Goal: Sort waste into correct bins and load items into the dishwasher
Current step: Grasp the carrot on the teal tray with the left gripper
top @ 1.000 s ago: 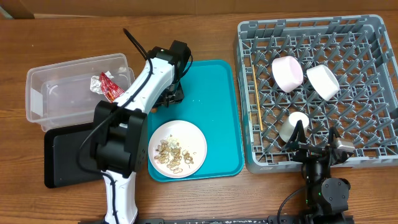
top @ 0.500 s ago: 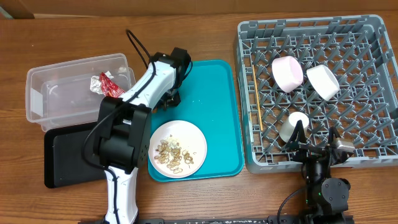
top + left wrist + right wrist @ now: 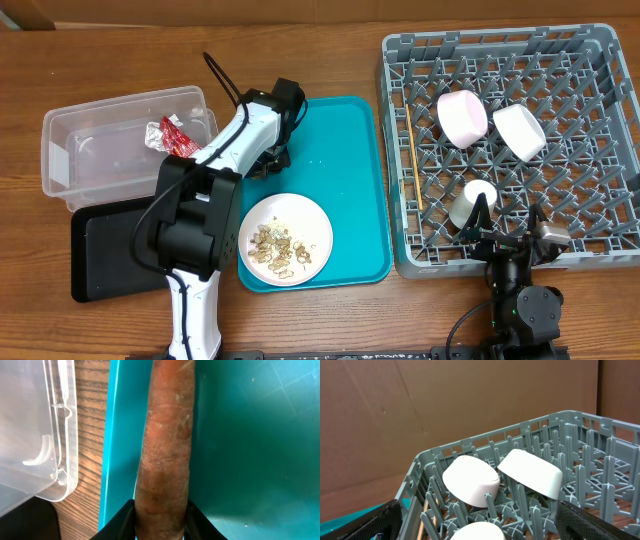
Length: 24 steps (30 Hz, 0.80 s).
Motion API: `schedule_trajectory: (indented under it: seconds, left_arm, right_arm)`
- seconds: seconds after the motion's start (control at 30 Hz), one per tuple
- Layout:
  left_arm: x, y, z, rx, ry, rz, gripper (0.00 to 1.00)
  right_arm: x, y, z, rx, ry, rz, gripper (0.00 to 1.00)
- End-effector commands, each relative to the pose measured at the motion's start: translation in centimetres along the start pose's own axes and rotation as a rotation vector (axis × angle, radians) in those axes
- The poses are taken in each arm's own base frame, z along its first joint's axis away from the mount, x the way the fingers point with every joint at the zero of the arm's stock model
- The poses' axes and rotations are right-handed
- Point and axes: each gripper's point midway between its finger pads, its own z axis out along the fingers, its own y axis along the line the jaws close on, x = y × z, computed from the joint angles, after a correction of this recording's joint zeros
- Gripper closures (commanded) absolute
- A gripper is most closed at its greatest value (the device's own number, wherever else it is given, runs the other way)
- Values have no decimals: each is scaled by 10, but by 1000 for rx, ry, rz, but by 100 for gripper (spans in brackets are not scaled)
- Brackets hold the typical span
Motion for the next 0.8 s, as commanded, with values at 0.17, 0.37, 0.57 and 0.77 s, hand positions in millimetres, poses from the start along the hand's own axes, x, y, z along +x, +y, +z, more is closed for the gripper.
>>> schedule_trajectory:
  seconds: [0.17, 0.37, 0.57, 0.77]
  left_arm:
    - [-14, -6, -42, 65, 23, 9, 96]
    - [-41, 8, -111, 121, -70, -29, 94]
    - [-31, 43, -153, 122, -62, -133, 96]
    - [-3, 104, -184, 22, -50, -248, 96]
  right_arm:
    - [1, -3, 0, 8, -10, 6, 0]
    - [1, -3, 0, 8, -10, 6, 0]
    - [1, -3, 0, 8, -10, 6, 0]
    - [1, -3, 0, 8, -10, 6, 0]
